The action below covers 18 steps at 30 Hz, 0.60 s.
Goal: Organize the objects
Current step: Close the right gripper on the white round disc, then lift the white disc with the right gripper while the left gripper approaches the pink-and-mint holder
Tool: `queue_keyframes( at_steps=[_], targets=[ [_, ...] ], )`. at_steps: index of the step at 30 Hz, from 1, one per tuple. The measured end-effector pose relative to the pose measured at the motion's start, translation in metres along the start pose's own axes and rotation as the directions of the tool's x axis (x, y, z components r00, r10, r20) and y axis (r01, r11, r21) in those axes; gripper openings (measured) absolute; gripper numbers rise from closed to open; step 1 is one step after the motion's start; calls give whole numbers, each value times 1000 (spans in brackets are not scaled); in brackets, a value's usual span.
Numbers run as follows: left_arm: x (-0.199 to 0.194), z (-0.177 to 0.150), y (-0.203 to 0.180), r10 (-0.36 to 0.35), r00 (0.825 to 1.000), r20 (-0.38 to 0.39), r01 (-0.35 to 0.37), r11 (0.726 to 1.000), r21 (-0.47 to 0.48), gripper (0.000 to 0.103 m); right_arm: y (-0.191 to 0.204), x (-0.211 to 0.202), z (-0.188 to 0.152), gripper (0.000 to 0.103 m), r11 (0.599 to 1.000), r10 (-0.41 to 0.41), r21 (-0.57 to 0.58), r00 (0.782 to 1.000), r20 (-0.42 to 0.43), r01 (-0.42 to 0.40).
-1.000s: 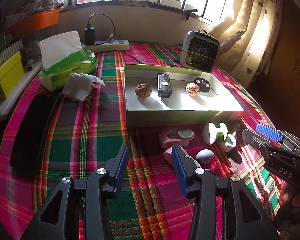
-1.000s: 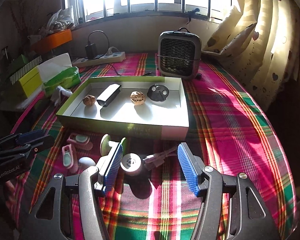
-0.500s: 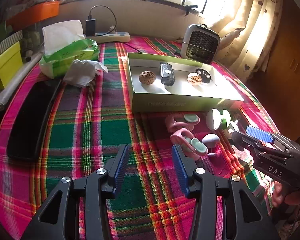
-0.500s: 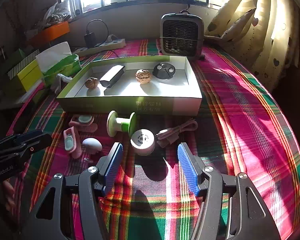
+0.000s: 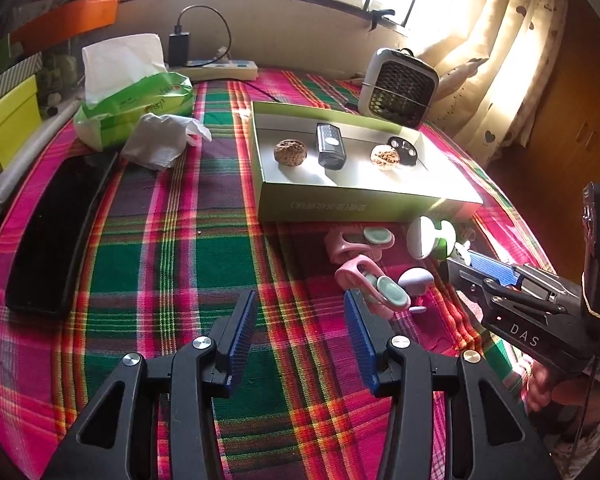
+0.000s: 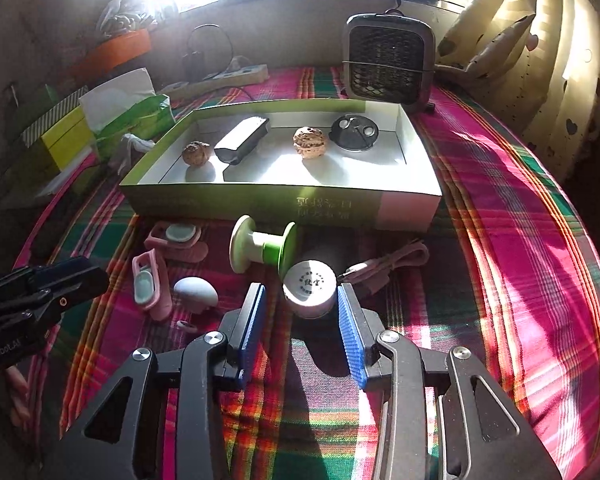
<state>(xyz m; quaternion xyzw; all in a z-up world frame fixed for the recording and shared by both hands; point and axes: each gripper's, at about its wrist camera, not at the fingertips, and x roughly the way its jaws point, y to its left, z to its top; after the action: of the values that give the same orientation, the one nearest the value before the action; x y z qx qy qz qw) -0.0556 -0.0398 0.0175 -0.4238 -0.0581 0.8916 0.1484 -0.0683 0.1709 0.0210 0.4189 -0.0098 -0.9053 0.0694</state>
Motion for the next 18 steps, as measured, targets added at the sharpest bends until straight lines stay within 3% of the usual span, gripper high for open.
queue_keyframes(
  at_steps=[7,11,18],
  targets=[
    [-3,7,-8,-28,1000,3,28,1000,-10,44,-4,7,5,38,1000,14,-13,1000,-15,-14],
    [-1,10,-19,-27,1000,-10,27,1000,2,45,-11,7,5,29,1000,13,-17,1000,-18,-13],
    [10,11,-36,-5,1000,-28,5,1000,-10,47,-16,4,3,29,999,36,-35,999,-22,-37]
  ],
)
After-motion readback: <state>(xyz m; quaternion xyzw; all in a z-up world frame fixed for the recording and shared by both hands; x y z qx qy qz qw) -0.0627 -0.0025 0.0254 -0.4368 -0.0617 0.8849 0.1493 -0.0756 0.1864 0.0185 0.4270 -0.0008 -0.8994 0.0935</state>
